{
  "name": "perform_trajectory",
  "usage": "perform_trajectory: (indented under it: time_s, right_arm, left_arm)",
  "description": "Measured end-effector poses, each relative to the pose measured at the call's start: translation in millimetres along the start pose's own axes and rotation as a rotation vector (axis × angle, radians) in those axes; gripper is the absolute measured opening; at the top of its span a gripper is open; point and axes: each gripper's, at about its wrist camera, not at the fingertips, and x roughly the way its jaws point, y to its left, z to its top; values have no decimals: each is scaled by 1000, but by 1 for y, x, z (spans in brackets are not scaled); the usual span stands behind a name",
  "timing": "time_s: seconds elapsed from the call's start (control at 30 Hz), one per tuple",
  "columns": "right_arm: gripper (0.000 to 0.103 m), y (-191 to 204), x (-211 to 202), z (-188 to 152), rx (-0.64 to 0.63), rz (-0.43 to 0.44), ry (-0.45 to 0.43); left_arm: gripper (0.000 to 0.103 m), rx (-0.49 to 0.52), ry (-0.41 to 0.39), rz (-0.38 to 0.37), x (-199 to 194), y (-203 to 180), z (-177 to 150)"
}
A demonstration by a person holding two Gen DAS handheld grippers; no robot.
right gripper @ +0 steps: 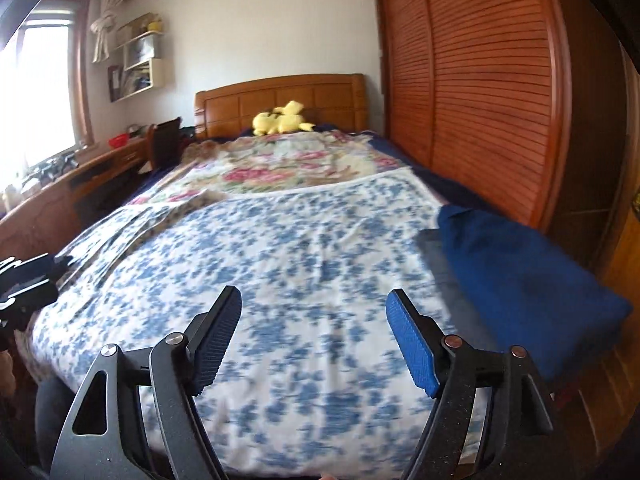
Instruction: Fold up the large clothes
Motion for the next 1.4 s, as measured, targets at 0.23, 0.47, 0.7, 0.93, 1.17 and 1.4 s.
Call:
perform_trajectory:
  time_s: [0.23, 0.47, 0.7, 0.93, 1.17, 1.4]
  right_arm:
    - [77, 80, 21, -28, -25, 105, 10]
    - [77, 134, 27, -38, -37, 185, 4]
    - [77, 165, 14, -36, -55, 218, -38]
    - [77, 174, 2, -38, -59, 223, -63]
    - [77, 177, 0, -39, -64, 221, -68]
    - [77, 176, 0, -40, -59, 217, -73]
  left_arm:
    - [55, -107, 16, 108, -12, 54, -34]
    - [55, -176, -8, 211, -41, 88, -52]
    - [55, -154, -53, 294, -66, 96, -59]
    - [55, -164, -63, 295, -72, 97, -68]
    - [55, -184, -67, 297, -73, 101, -74]
    - [55, -185, -68, 297, -72, 102, -74]
